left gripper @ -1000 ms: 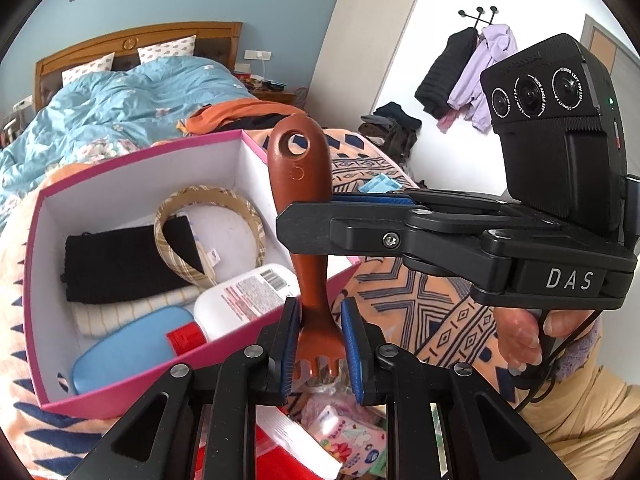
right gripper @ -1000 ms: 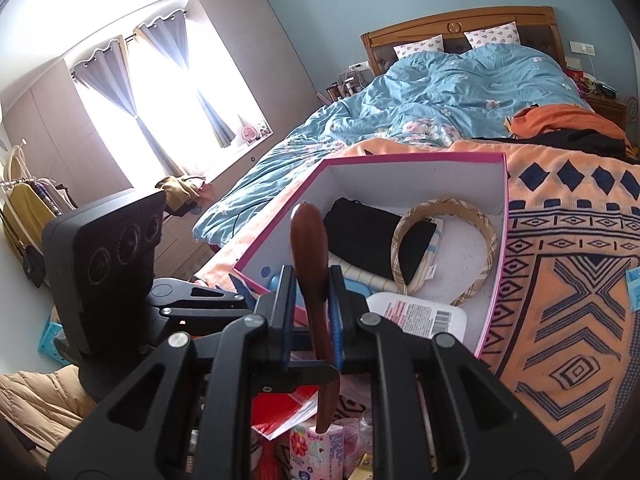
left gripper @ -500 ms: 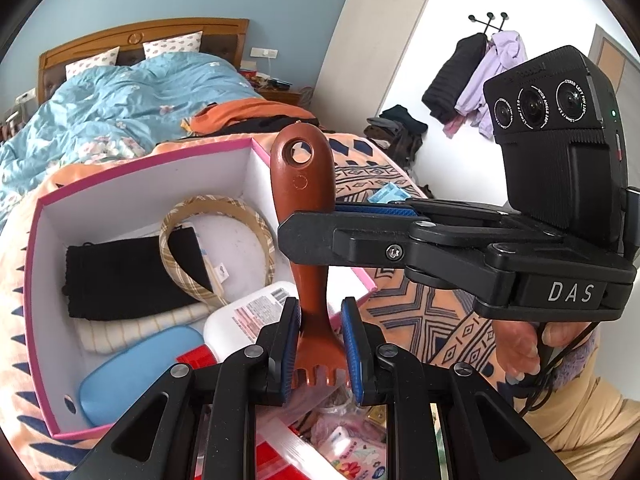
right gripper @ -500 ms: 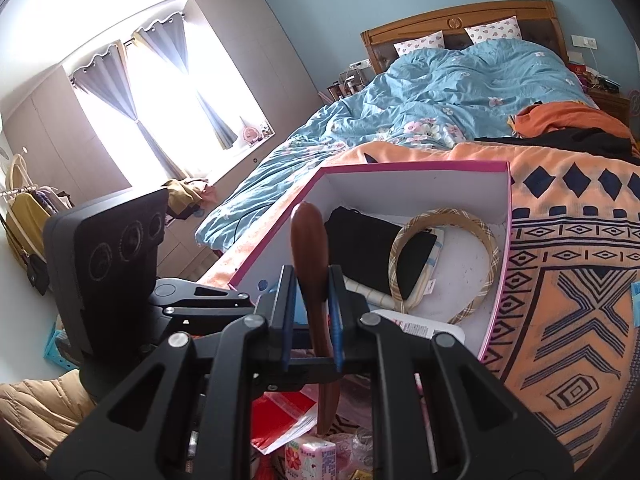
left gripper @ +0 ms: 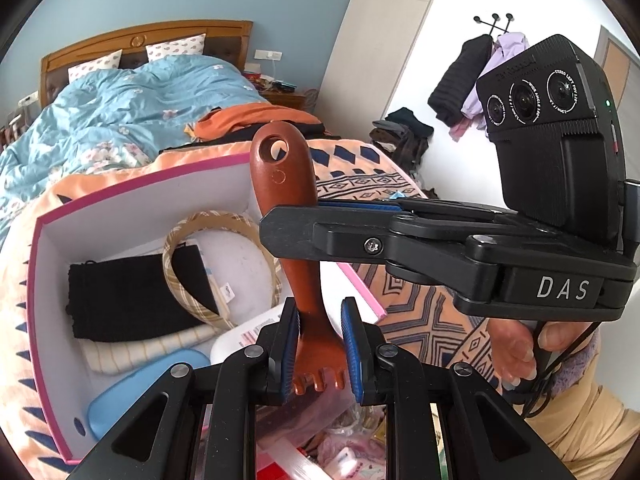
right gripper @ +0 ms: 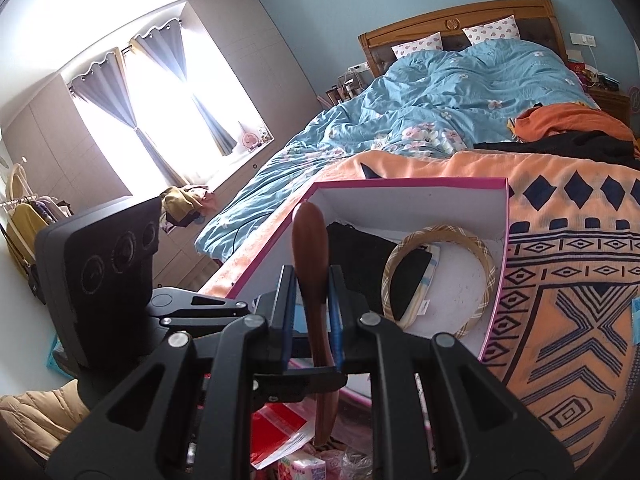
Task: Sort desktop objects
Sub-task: 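Carry the brown comb with both grippers toward the pink box, then lower the brown comb into the pink box and open both grippers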
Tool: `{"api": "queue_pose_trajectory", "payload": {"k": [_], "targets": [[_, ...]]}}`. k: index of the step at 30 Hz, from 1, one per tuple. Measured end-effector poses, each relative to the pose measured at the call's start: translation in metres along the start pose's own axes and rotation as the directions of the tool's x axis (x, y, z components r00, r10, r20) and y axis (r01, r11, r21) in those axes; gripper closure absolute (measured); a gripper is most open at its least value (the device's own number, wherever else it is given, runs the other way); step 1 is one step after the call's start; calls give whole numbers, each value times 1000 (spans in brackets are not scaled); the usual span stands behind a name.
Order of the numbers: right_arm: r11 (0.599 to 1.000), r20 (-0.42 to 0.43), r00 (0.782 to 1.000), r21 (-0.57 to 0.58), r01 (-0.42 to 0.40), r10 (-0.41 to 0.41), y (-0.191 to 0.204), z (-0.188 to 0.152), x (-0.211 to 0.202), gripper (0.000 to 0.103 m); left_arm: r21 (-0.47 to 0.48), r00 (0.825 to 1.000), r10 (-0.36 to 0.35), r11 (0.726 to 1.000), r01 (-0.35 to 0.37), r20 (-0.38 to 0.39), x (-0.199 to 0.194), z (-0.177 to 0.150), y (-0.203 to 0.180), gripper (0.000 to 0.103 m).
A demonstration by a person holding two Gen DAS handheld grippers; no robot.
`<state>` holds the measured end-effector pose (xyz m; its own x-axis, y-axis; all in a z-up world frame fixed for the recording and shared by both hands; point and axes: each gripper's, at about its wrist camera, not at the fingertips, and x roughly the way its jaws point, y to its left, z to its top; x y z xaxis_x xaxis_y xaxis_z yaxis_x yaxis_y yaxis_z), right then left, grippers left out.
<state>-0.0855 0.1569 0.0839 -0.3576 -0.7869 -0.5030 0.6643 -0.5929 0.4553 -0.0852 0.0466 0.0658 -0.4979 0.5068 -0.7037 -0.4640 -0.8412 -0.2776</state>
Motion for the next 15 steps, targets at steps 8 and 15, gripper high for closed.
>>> {"api": "queue_pose_trajectory", "payload": {"k": [8,15], "targets": [[1000,0,1000,4,10,-10,-9,11,6,86,-31,1000,19,999,-19,-8,10,11,12,82],[1000,-25,1000,23,17,-16,-22,17,19,86,-59,999,31,998,-33,-25,20,16,23,82]]}}
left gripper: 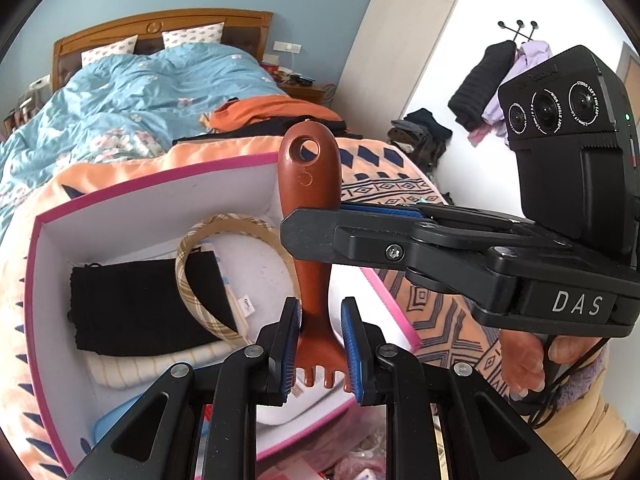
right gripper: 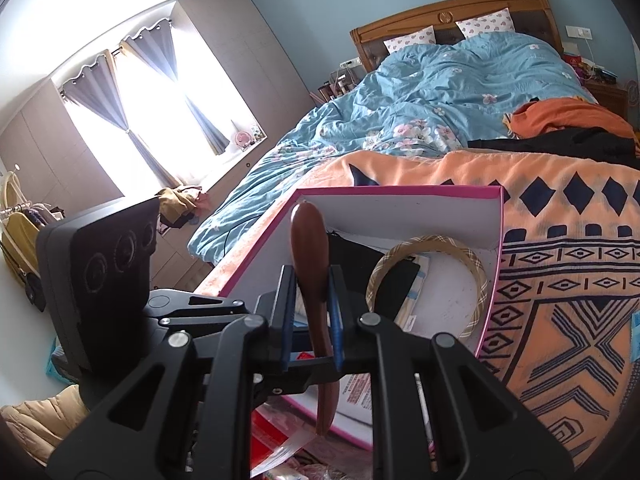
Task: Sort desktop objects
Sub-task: 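Lower the brown comb into the pink box and open both grippers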
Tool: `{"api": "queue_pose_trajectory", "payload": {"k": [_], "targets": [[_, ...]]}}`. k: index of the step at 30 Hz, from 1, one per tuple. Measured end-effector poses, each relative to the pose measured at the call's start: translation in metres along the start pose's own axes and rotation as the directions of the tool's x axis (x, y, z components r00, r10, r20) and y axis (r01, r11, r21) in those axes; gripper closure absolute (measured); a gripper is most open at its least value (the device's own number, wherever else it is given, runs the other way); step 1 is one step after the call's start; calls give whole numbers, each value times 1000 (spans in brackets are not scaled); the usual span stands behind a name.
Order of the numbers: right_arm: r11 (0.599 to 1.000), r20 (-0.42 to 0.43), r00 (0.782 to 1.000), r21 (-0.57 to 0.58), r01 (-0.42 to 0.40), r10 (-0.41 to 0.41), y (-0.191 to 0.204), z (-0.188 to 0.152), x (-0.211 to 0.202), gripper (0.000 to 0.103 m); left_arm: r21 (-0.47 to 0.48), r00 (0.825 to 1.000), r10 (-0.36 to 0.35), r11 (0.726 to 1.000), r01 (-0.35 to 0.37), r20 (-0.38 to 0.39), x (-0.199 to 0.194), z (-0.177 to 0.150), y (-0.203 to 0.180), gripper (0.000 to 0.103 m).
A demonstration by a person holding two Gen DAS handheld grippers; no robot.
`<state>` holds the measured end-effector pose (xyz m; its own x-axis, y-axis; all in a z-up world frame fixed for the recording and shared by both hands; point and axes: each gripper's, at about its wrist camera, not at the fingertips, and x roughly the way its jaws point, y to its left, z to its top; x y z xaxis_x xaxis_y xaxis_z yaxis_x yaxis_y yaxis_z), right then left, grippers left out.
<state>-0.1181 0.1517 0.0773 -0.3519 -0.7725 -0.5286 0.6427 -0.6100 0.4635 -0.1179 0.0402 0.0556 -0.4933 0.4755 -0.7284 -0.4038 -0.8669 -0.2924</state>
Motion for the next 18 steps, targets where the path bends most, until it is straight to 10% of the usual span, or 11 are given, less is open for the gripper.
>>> {"api": "queue_pose_trajectory", "payload": {"k": [18], "targets": [[998,-73,996,25,54,-52,-22,4,31,86,-48,998,15,999,-18,-56,30,7,16,82]]}}
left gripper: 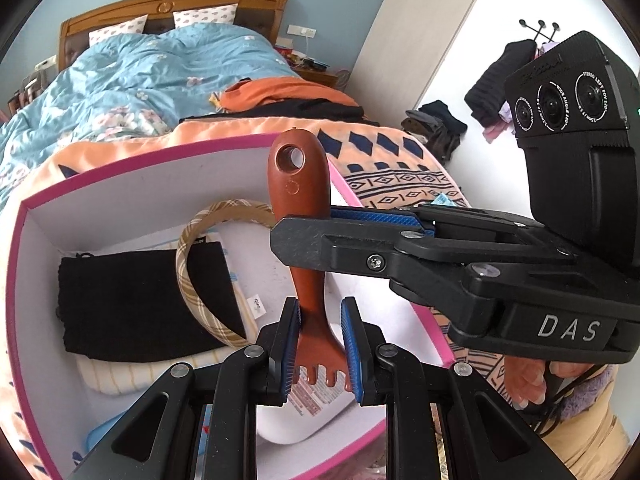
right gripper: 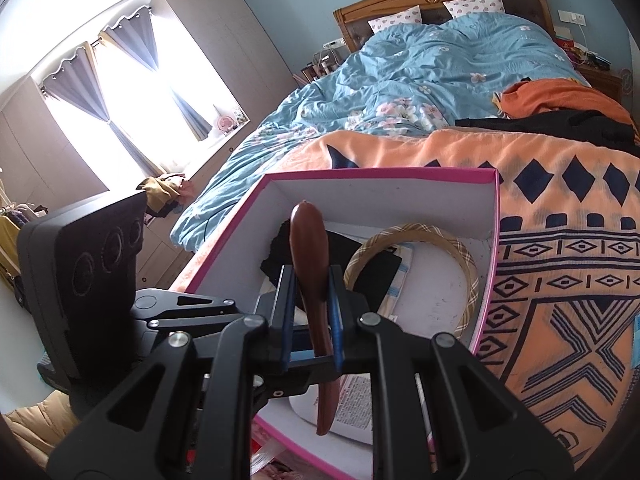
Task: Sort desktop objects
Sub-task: 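Lower the brown comb into the pink box and open both grippers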
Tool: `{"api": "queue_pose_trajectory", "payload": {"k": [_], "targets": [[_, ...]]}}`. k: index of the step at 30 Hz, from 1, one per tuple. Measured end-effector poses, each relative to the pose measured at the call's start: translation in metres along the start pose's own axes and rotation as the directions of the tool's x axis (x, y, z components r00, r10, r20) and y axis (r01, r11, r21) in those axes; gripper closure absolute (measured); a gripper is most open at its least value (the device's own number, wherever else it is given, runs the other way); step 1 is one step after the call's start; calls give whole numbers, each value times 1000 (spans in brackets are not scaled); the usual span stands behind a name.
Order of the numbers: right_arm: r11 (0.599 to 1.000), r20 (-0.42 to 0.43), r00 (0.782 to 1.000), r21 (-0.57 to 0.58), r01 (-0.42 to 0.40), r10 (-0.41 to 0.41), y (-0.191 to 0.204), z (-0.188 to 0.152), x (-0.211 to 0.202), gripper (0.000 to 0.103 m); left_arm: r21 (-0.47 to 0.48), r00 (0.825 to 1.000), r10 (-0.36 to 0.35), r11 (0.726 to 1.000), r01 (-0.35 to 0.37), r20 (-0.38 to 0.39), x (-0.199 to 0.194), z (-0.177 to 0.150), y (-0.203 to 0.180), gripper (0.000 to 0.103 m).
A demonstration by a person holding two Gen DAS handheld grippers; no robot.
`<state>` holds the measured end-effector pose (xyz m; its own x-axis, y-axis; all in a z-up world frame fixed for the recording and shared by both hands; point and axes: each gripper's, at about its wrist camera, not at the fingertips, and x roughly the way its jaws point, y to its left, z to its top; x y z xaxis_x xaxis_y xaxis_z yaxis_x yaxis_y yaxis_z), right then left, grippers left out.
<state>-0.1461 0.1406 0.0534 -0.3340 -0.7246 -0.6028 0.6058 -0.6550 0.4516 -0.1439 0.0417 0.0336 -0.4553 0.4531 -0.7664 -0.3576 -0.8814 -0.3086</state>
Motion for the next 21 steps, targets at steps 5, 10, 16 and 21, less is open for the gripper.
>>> {"api": "queue_pose_trajectory", "payload": {"k": [5,10,16,21], "targets": [[1000,-19,1000,4,15,-15,-5,1,7,86,-6,1000,0,1000,0,-16,8,3,4,82],[999,-38,999,8,33,-32,-11,1,13,86,-14,1000,-1,1000,0,-27,13,5,8,82],[999,-49,998,15,47,-46,-18,4,18,86,-16,999,7,1000,-7,-38,18,8,10,82],[998,-73,996,14,59,-58,-21,7,26,86,-27,999,9,1000,-11,-52,25,10,15,82]]}}
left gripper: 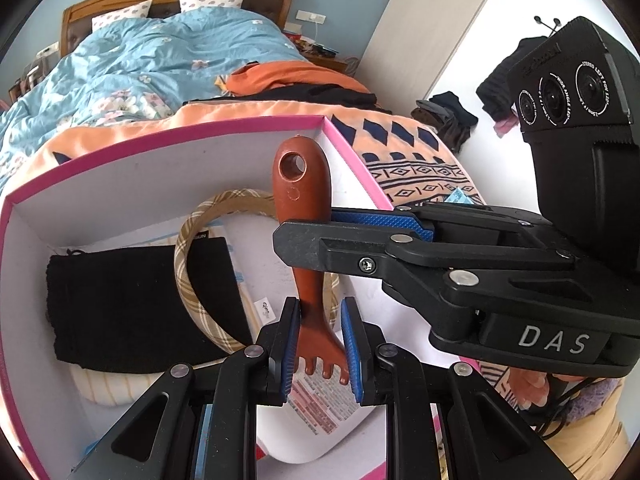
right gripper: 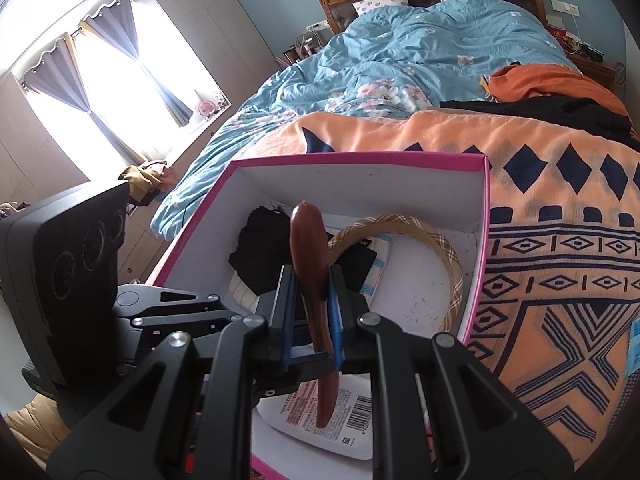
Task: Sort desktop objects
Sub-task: 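Lower the brown comb into the pink box and open both grippers, then withdraw both grippers from the pink box back toward the item pile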
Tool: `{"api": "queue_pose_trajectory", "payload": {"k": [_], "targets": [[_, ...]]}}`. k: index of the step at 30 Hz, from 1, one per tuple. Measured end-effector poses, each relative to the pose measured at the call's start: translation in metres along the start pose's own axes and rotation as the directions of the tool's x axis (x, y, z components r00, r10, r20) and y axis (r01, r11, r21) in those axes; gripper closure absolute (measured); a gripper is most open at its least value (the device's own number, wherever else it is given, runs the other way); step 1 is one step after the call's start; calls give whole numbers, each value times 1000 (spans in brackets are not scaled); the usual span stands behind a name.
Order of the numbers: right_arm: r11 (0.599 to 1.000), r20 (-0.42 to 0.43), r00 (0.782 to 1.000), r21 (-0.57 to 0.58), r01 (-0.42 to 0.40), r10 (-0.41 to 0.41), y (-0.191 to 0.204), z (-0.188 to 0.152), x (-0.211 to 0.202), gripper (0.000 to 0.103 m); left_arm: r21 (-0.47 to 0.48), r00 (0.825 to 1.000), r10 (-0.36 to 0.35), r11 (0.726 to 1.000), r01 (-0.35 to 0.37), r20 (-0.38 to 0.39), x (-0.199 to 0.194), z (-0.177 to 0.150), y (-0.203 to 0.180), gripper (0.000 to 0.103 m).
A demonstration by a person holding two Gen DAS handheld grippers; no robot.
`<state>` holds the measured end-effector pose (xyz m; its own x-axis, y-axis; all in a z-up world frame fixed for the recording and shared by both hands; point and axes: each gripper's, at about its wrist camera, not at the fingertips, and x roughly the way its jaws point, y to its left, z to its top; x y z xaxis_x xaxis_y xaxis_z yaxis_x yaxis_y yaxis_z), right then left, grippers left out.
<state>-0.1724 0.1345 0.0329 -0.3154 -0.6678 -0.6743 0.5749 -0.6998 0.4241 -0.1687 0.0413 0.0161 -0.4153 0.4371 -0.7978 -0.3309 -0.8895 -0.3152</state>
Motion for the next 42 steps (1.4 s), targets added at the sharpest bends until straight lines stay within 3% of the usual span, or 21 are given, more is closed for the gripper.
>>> {"api": "queue_pose_trajectory", "payload": {"k": [4,12,26,37,42], "targets": [[999,-17,999,10,30,-30,-5,4,6,84,1,1000,-4,1000,4,-8,3,1,0,82],[984,-39,984,-14,175,-176,-11,10,17,83,-7,1000,8,1000,-8,-18,6,1,4,82],[994,6,995,11,104,-104,-11,-13,-2,76,12,1000,29,1000,-29,-3,-6,-8,4,79],[999,126,992,-35,21,-17,21,-57,-78,66,132,996,12,991,-23,86,-62,-33,-37,61],[998,145,989,-69,12,-2,38,-89,-108,64,196,995,-15,981,-5,97,-83,-57,-62,60]]}}
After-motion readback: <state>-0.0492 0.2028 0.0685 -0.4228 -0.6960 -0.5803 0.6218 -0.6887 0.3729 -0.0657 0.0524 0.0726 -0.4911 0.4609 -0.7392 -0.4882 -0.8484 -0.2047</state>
